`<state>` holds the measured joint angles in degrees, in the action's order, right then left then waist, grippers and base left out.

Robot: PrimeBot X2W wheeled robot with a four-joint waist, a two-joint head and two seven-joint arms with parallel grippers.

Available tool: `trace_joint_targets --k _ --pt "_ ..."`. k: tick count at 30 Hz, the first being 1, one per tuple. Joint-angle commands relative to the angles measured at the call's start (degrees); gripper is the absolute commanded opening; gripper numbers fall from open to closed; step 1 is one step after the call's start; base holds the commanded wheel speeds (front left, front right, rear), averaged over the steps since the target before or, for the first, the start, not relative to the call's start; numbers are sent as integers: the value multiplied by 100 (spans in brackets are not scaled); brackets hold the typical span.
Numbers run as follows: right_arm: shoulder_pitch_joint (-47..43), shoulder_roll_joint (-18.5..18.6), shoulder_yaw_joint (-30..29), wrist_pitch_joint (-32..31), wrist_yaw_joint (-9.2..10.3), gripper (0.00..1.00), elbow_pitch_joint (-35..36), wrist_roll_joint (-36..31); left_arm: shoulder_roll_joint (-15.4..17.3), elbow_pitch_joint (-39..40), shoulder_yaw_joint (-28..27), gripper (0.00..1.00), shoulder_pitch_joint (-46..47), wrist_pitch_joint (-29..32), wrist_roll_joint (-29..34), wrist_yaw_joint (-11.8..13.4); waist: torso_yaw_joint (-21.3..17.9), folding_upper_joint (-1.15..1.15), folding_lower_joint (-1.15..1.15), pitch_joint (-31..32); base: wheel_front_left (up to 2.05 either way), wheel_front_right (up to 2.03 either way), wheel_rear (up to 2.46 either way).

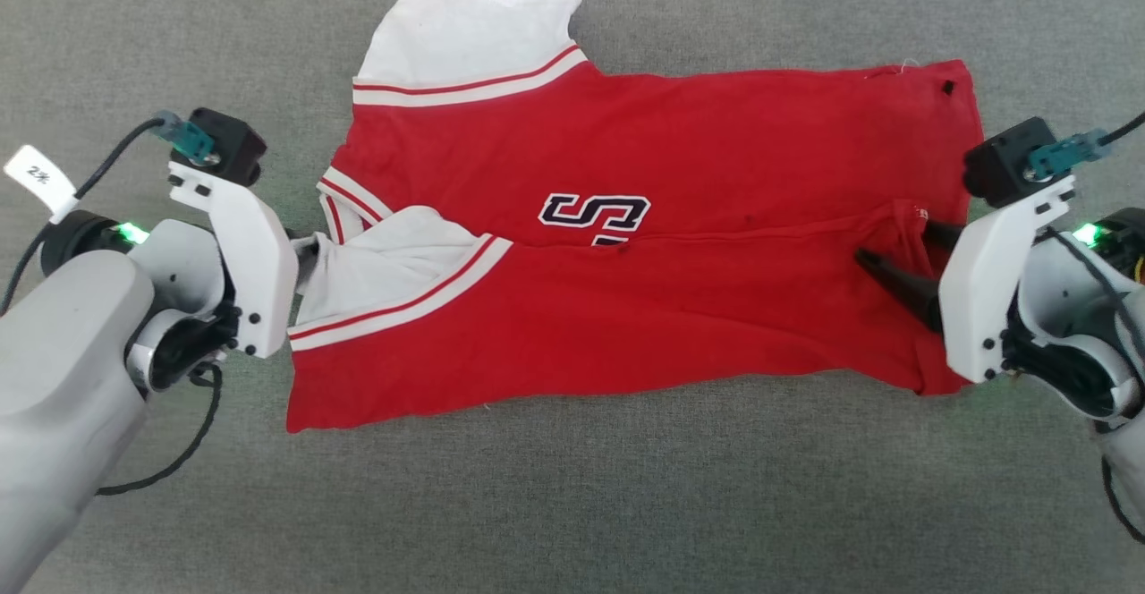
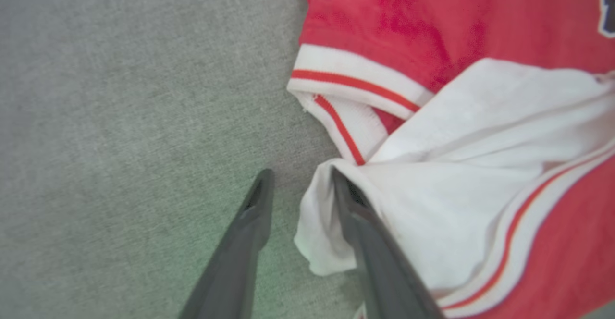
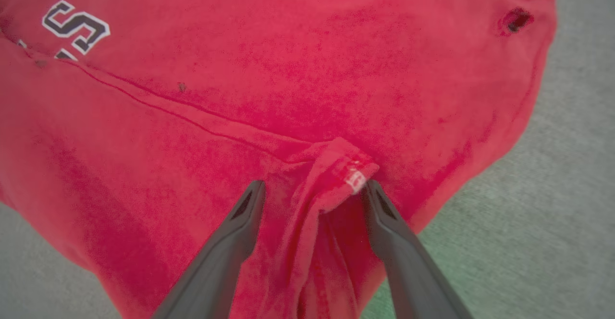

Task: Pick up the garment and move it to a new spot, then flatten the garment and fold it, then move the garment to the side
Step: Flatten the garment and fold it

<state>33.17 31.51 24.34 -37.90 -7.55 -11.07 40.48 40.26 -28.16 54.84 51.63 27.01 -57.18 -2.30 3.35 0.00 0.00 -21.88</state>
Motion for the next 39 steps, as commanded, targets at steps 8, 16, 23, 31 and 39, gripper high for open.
trace_joint_targets --k 8,16,23,31,39 --pt "-410 196 -426 582 8 100 512 21 397 467 -148 100 -197 47 -172 312 -20 0 0 264 0 0 0" --pt "-1187 -136 -1526 1298 8 100 1282 -485 1245 2339 -350 100 -890 363 -478 1332 -84 0 0 348 0 0 0" --pt "-1730 -781 -2420 1764 8 100 1957 -1036 1657 3442 -388 100 -1548 620 -875 2164 -230 0 0 319 0 0 0" --pt "-2207 -1569 -3073 2185 8 100 2581 -1583 1672 3425 -379 100 -2030 582 -1180 2507 -497 0 0 226 0 0 0" --pt "-2562 -2167 -3336 2472 9 100 2626 -1785 1422 2728 -375 75 -2204 607 -1498 2341 -681 0 0 155 0 0 0"
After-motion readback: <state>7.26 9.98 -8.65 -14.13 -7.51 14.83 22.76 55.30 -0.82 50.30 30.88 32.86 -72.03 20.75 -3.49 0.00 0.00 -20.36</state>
